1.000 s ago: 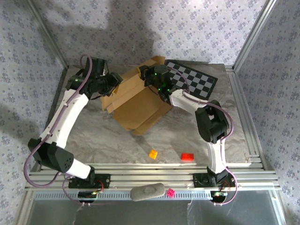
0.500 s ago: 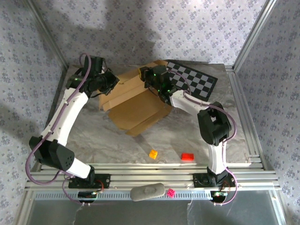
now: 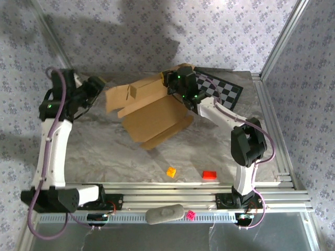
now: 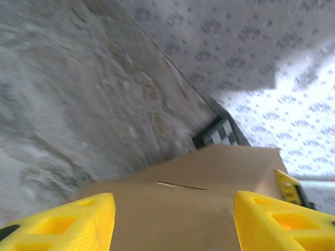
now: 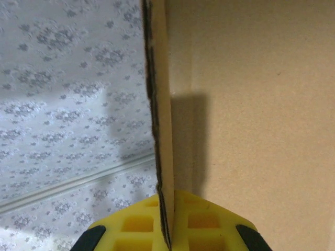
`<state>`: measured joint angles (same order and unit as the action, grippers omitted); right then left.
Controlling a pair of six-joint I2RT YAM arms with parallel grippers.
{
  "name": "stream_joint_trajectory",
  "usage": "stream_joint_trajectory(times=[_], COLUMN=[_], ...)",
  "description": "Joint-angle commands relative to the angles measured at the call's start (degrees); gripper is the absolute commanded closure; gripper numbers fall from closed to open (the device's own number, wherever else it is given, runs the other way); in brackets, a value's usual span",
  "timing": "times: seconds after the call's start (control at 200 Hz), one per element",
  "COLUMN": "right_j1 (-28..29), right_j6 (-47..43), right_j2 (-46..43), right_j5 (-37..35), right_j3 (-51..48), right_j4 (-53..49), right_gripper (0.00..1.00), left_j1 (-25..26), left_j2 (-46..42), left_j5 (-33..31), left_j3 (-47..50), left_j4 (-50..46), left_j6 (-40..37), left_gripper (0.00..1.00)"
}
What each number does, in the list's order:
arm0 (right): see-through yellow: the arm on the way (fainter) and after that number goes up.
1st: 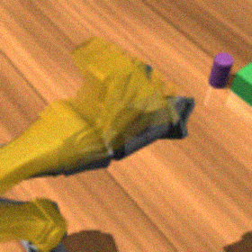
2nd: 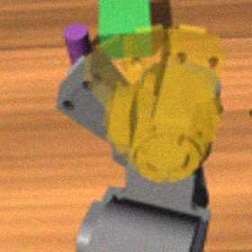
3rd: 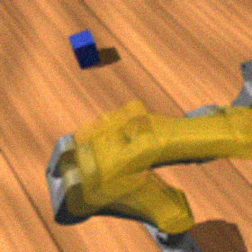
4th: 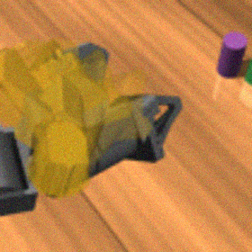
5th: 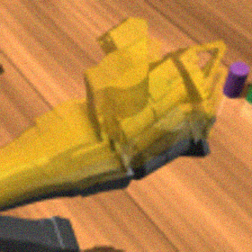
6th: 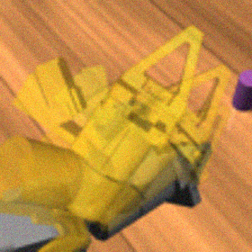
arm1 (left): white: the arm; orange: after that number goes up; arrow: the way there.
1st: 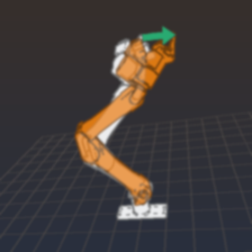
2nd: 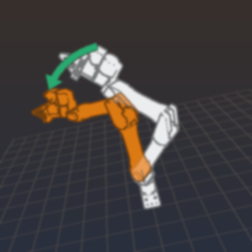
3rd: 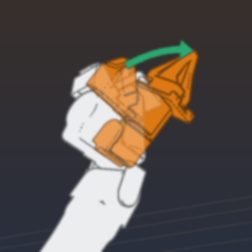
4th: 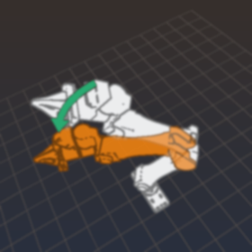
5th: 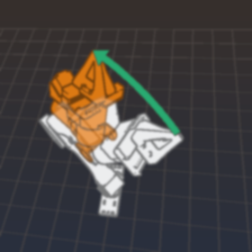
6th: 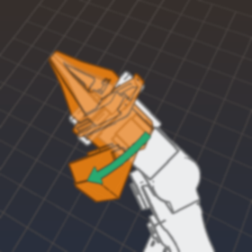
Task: Fold the paper box
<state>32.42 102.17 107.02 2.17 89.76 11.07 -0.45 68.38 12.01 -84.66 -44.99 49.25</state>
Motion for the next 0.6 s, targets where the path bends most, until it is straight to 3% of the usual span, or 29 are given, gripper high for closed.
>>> stream_joint_trajectory(times=[0.0, 0.13, 0.2, 0.27, 0.375, 0.595], right_j1=[-0.5, -1.1, -1.5, -1.9, -2.2, -2.6], right_j6=[-1.9, -4.1, -5.3, -6.6, -7.6, -8.0], right_j2=[-2.2, -0.9, 0.1, 1.0, 2.4, 3.9], right_j5=[0.5, 1.6, 2.8, 3.6, 4.7, 5.2], right_j3=[3.2, 6.0, 7.9, 9.9, 12.3, 14.2], right_j4=[-4.2, -7.7, -9.5, -11.5, -13.4, -14.5], right_gripper=[1.00, 1.00, 1.00, 1.00, 1.00, 1.00], left_j1=[-0.8, -0.2, 1.8, 6.2, 14.9, 20.7], left_j2=[-3.2, -4.8, -4.8, -4.2, -3.1, -6.9], left_j5=[0.8, 1.0, 1.8, 0.6, -7.4, -15.2], left_j3=[2.4, 3.5, 4.2, 4.2, 4.4, 9.8], left_j4=[0.9, 1.1, 1.2, 0.5, -1.3, 4.7], left_j6=[-7.7, -17.7, -23.6, -30.4, -37.6, -38.7], left_gripper=[0.42, 0.56, 0.58, 0.53, 0.44, 0.35])
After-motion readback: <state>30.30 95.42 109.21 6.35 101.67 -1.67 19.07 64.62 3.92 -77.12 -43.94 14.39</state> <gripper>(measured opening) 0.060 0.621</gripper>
